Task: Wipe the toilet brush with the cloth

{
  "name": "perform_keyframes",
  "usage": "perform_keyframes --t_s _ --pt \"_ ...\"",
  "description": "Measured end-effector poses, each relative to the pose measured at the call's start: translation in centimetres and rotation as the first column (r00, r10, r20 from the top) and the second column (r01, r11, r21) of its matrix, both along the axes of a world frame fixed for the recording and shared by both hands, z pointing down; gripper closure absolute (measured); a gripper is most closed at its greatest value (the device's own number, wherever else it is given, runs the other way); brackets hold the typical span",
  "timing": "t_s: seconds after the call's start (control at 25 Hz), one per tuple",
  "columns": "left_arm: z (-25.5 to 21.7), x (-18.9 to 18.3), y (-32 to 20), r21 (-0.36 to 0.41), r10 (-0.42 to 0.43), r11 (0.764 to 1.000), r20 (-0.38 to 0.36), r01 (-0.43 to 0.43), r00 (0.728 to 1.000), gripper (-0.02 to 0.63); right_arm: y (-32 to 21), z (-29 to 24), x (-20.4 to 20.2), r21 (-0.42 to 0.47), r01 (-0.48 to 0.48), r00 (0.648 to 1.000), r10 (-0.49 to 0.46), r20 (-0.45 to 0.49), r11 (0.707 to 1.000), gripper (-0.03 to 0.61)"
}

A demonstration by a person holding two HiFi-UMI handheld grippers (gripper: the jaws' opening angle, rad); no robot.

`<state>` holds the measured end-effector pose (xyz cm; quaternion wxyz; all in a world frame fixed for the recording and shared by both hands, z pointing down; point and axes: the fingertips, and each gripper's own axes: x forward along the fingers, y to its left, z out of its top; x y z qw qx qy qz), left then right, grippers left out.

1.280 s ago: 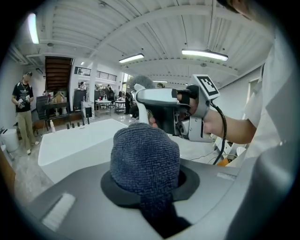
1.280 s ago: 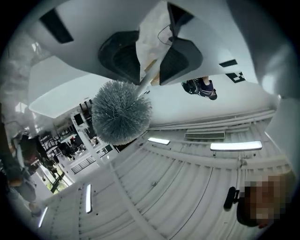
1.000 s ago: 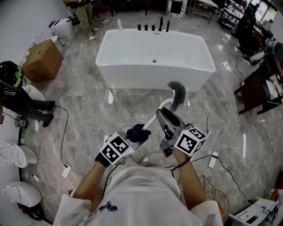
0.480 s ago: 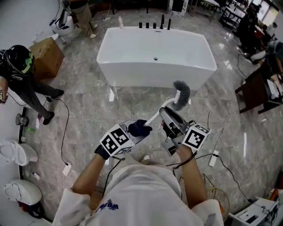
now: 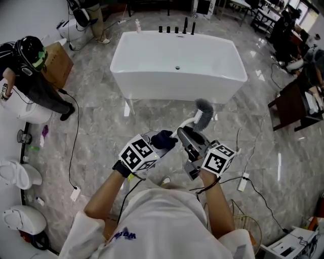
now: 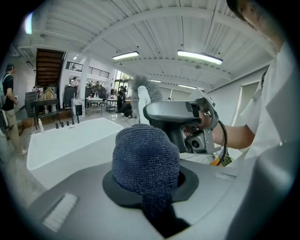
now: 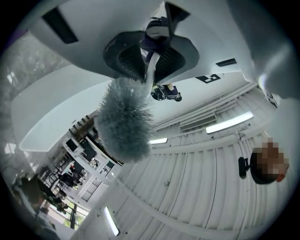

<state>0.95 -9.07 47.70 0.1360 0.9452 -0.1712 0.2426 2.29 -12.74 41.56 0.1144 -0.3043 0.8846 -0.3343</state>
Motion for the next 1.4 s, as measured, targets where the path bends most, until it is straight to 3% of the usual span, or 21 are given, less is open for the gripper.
perform_keyframes --t_s 0.12,0.32,0.44,0.56,0.68,0.92,1.16,1.4 --pt "0.9 -1.0 -0.6 0.002 -0.031 1.000 0.054 0.031 0.998 0.542 0.1 1.7 1.0 -0.036 -0.052 0.994 0.048 -0.096 0.998 0.497" --pt "2.7 -3.1 -0.6 0.038 -0.041 0.999 0.189 0.034 0.981 0.543 -0.6 1.9 4.8 -0.105 -0.202 0.975 0.190 -0.115 0.974 0.303" --pt "3.1 -3.1 0.2 0.026 -0.023 0.999 0.191 0.018 0.981 0.543 -2.5 1.8 5.5 -0.087 -0.255 0.951 0.234 -0.203 0.963 0.235" --pt "3.2 -2.3 0.9 0.035 0.003 0.999 0.196 -0.010 0.981 0.541 -3.7 2.1 5.8 -0.083 -0.273 0.937 0.245 -0.249 0.959 0.240" --pt "2.9 -2.2 1.4 0.038 0.019 0.999 0.177 -0.026 0.984 0.541 -4.1 1.6 6.0 -0.042 -0.282 0.922 0.259 -0.288 0.959 0.335" --pt "1.6 -2.6 2.5 -0.105 0.029 0.994 0.009 -0.028 1.000 0.529 -3.3 0.6 5.1 0.020 -0.193 0.946 0.192 -0.260 0.981 0.356" --pt "1.0 -2.1 1.5 -0.128 0.038 0.991 -0.023 -0.041 0.999 0.526 -2.9 0.3 4.8 0.041 -0.188 0.951 0.192 -0.240 0.981 0.414" --pt "-0.4 0.9 0.6 -0.143 0.076 0.986 -0.086 -0.088 0.993 0.529 -1.7 1.4 3.2 0.029 -0.115 0.960 0.118 -0.253 0.993 0.425"
